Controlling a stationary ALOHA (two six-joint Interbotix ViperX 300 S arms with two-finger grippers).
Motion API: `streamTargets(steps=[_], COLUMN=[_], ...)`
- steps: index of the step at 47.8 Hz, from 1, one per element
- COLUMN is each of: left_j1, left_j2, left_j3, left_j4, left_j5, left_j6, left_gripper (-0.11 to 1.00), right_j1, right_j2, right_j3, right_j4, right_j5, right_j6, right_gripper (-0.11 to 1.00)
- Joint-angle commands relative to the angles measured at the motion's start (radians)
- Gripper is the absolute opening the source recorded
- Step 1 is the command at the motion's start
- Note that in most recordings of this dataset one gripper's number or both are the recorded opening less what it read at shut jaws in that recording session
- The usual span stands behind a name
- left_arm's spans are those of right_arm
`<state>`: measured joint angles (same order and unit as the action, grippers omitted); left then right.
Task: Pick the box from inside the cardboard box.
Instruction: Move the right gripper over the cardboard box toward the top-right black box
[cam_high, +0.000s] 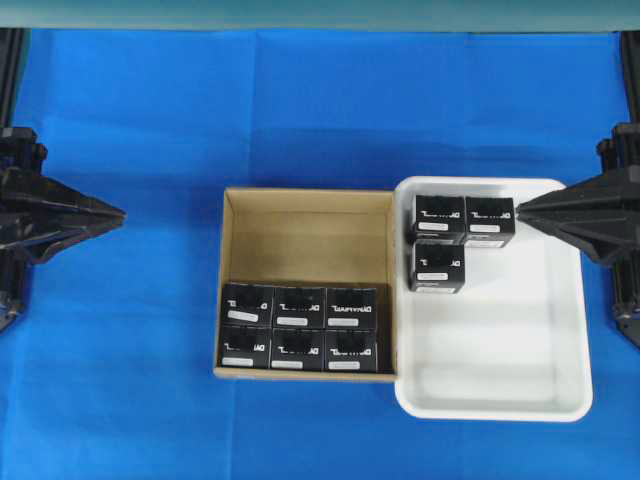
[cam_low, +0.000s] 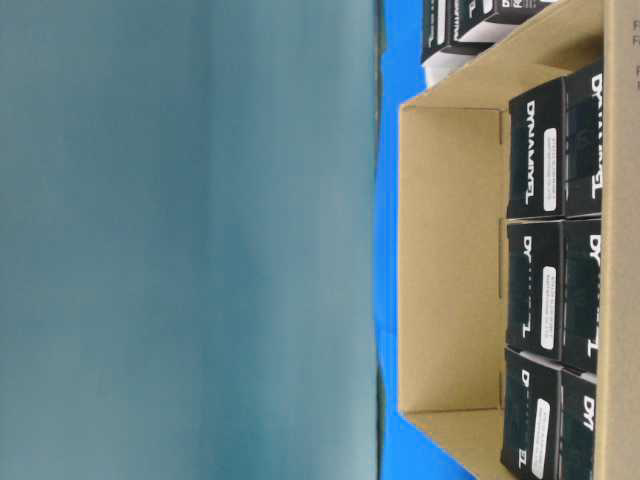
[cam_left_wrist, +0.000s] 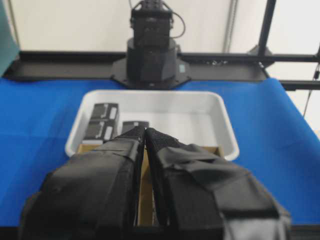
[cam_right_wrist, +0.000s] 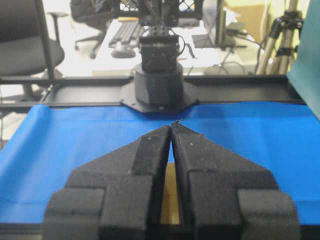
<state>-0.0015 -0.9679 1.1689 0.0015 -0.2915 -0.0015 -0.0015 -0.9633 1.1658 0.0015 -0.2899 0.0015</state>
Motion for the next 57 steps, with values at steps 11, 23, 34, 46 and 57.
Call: streamTargets(steps=[11, 23, 34, 46, 57], left_j1=[-0.002, -0.003, -0.005, -0.005, -0.003], left_j2=[0.012, 0.018, 0.015, 0.006, 0.009], left_j3=[-0.087, -0.107, -0.112, -0.126, -0.135], left_j4=[0.015, 0.015, 0.015, 0.015, 0.015], left_j5=[0.048, 0.121, 0.124, 0.219, 0.250], left_j6=[0.000, -0.003, -0.043, -0.061, -0.054], left_gripper=[-0.06, -0.06, -0.06, -0.06, -0.06], right_j1=[-0.008, -0.003, -0.002, 0.009, 0.011], right_j2=[0.112, 0.287, 0.491, 0.727, 0.894], right_j3=[-0.120, -0.295, -0.456, -0.676, -0.825], right_j4=[0.118, 0.118, 0.118, 0.109, 0.091], right_j5=[0.242, 0.603, 0.871, 1.150, 1.302], right_j6=[0.069, 0.121, 0.120, 0.118, 0.114], right_gripper=[0.03, 0.01, 0.01, 0.01, 0.02])
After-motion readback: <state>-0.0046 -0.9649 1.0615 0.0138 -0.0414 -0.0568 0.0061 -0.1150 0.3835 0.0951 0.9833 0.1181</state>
